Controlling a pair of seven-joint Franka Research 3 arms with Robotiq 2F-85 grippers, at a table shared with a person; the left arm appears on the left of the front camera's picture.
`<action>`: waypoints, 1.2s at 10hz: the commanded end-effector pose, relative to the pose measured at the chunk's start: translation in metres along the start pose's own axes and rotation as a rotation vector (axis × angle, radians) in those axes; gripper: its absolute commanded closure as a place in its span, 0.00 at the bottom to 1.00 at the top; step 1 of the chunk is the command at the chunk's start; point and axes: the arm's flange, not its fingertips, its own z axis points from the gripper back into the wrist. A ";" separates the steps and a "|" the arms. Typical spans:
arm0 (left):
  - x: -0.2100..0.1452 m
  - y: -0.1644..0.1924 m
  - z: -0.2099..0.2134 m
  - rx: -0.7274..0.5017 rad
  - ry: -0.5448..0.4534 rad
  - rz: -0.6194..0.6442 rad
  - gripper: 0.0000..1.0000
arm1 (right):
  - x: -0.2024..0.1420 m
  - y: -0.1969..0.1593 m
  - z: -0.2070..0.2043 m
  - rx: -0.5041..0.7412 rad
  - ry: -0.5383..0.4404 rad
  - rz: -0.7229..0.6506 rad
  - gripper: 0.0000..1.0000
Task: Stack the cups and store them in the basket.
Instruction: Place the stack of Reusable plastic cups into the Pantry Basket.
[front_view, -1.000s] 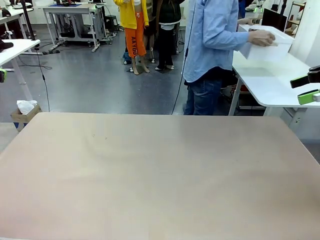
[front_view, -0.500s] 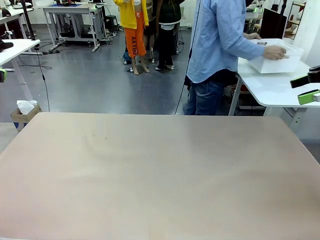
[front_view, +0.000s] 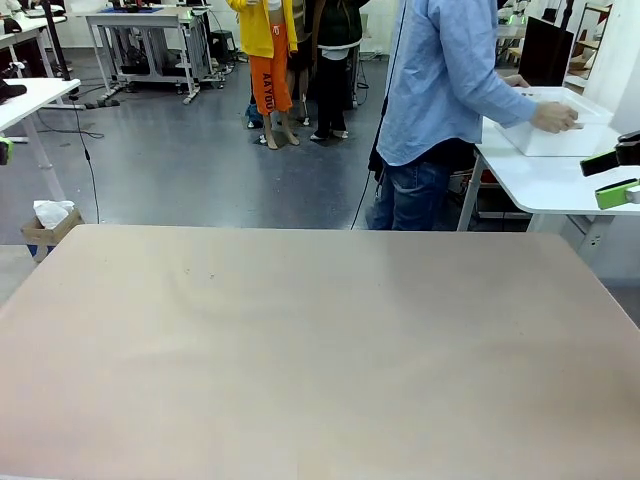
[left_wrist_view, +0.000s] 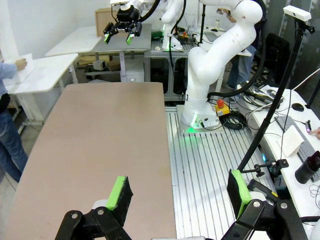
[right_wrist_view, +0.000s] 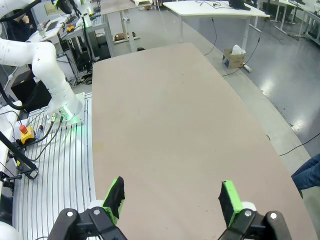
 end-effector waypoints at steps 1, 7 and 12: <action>0.002 0.000 -0.001 -0.005 -0.016 -0.013 0.00 | 0.002 -0.001 0.000 0.003 -0.017 -0.001 0.00; 0.002 0.000 -0.001 -0.005 -0.016 -0.013 0.00 | 0.002 -0.001 0.000 0.003 -0.017 -0.001 0.00; 0.002 0.000 -0.001 -0.005 -0.016 -0.013 0.00 | 0.002 -0.001 0.000 0.003 -0.017 -0.001 0.00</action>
